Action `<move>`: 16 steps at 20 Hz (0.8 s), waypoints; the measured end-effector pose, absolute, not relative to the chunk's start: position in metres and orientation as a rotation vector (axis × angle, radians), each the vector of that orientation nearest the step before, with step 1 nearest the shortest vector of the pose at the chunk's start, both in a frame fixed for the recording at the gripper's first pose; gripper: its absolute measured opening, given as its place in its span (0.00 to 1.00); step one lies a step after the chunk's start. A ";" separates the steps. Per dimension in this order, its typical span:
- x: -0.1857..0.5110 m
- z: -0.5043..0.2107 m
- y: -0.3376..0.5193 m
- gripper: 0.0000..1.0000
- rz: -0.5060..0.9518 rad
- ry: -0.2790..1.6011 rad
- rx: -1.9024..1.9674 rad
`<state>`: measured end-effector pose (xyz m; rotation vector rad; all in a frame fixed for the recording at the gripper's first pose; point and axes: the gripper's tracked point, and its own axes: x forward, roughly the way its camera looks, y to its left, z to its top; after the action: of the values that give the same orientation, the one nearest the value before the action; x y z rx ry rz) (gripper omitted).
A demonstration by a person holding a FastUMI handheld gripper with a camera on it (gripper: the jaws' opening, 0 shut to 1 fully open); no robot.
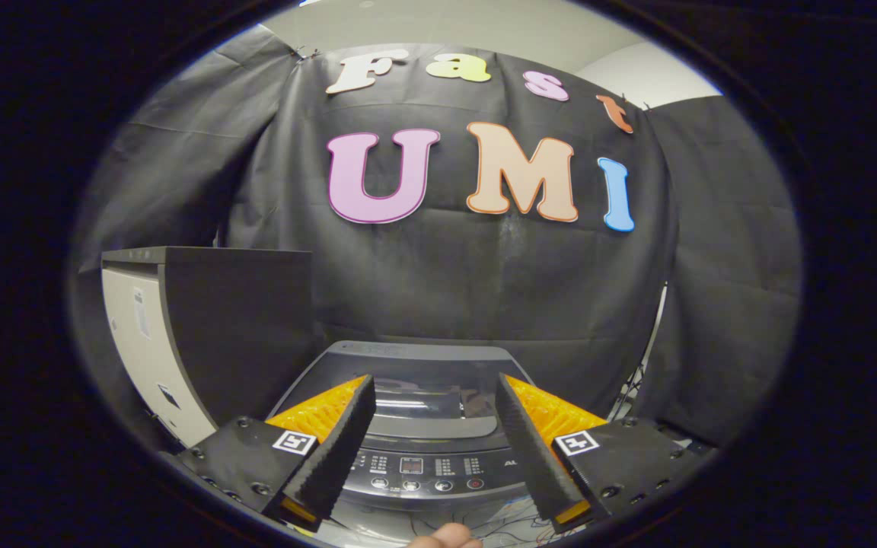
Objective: Put the clothes into the washing machine and then close the washing machine lid.
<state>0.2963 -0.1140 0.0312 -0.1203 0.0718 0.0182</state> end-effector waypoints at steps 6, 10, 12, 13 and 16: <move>0.288 0.049 -0.109 0.98 0.110 -0.042 -0.021; 0.292 0.072 -0.105 0.97 0.145 -0.175 0.148; 0.294 0.072 -0.093 0.97 0.197 -0.212 0.182; 0.295 0.068 -0.097 0.97 0.187 -0.209 0.171; 0.302 0.054 -0.117 0.96 0.121 -0.153 0.129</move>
<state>0.3021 -0.1168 0.0545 0.1288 -0.1530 0.1206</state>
